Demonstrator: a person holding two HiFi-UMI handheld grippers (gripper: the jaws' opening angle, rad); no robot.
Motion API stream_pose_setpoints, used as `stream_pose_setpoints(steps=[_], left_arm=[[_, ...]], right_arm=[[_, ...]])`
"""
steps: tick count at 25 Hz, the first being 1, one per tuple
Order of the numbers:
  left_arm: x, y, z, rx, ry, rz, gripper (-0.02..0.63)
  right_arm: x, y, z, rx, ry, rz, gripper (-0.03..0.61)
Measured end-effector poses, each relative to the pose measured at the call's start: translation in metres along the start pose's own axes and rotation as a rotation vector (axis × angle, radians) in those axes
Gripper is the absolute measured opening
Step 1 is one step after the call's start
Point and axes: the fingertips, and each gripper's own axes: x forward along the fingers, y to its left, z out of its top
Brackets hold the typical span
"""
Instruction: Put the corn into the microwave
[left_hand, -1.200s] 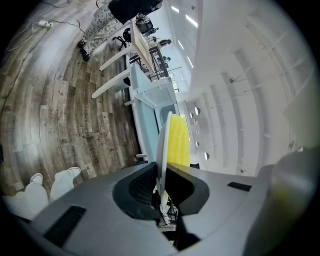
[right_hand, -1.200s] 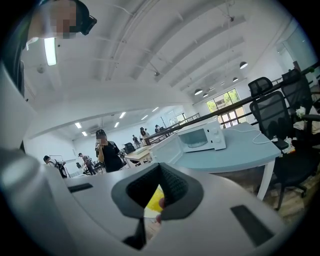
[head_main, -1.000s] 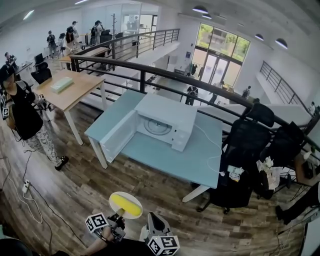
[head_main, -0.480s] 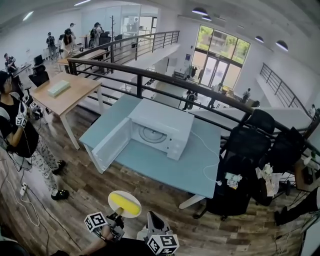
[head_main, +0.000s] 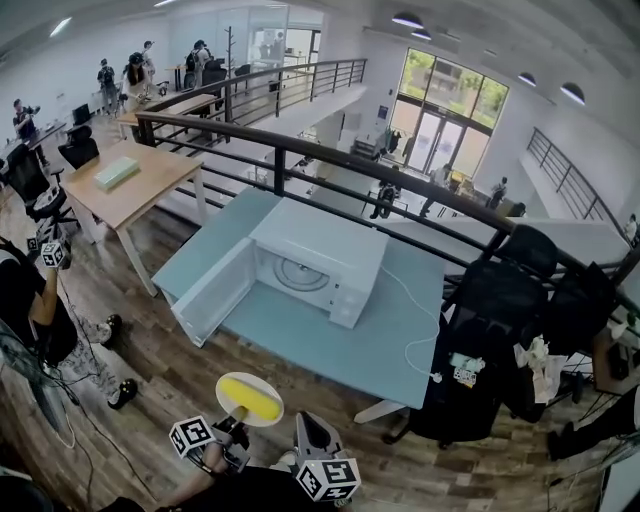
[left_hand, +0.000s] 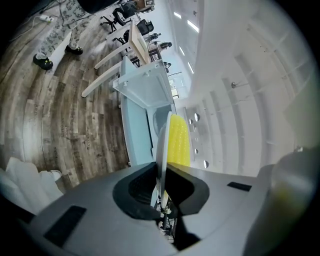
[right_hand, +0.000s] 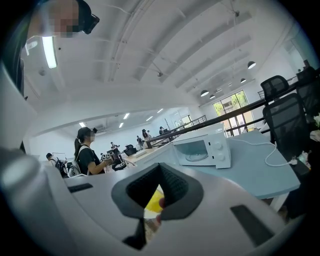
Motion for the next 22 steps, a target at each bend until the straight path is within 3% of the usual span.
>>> stream_pose_setpoints(steps=[22], left_arm=[[0.036, -0.010, -0.001, -0.008, -0.039, 0.027, 0.028]], right_arm=[[0.003, -0.050, 0.017, -0.003, -0.001, -0.024, 0.009]])
